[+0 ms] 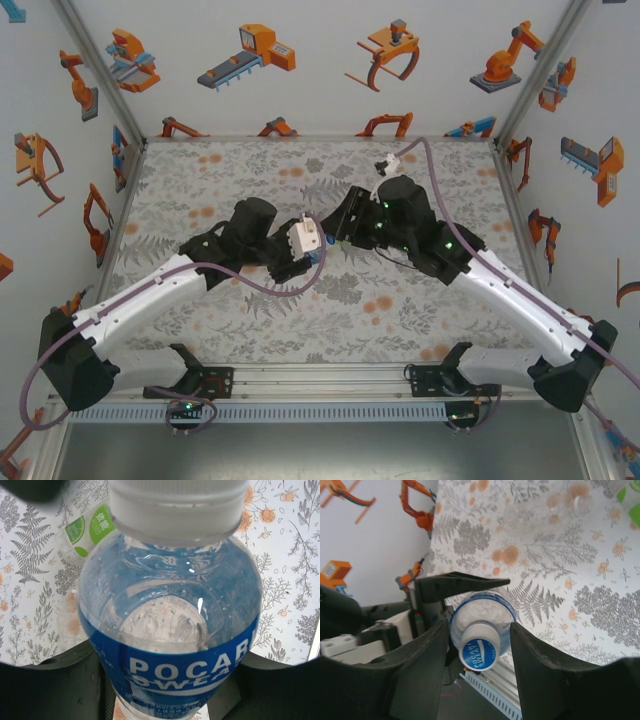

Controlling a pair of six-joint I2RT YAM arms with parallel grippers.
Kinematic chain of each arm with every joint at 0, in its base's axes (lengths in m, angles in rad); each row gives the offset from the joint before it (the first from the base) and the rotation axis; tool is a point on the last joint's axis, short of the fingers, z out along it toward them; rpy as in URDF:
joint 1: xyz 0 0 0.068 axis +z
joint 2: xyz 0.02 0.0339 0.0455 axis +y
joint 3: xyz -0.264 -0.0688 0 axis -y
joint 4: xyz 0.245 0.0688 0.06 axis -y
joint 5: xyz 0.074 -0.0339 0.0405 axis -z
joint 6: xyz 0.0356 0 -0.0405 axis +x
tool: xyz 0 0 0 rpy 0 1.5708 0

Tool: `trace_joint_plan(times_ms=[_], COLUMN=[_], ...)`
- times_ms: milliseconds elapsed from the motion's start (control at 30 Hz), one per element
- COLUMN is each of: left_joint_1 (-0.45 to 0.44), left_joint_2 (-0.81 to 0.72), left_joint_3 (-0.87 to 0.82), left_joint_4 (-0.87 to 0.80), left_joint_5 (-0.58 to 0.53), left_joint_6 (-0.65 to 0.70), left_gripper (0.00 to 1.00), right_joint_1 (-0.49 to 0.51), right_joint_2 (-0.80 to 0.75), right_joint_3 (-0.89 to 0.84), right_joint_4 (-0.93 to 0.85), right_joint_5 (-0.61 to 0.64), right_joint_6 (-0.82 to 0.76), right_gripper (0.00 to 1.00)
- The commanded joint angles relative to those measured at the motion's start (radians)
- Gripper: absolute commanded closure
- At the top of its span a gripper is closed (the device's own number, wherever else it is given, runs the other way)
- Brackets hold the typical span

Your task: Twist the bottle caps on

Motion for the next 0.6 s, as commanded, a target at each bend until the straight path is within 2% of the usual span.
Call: trace_joint_plan(times_ms=[0,300,400,567], left_joint_1=[-0.005,-0.006,-0.006,-0.007], left_joint_2=[-0.004,0.015,0.025,0.033], left_joint_3=[0.022,0.029,0.036,0.04], left_joint_4=[0.023,0.045,0.045,0.049], left_joint_5=[0.004,-0.053,-0.059,-0.057], left_joint_6=[-0.009,-0.04,-0.049,-0.054], left_gripper=[1.0,1.0,1.0,1.0], right_joint_1=[0.008,0.004,-0.003,-0.014], right_joint_2=[0.02,0.028,0.021,0.015], right_joint_3=[0.021,0.002,-0.009,-0.024], right_joint_4=[-0.029,-0.019,-0.006,0.016], right_joint_5=[-0.066,-0.077,-0.078,-0.093], right_joint_6=[-0.008,0.033,0.053,0.067], right_gripper=[0.52,0.57,0.53,0.52])
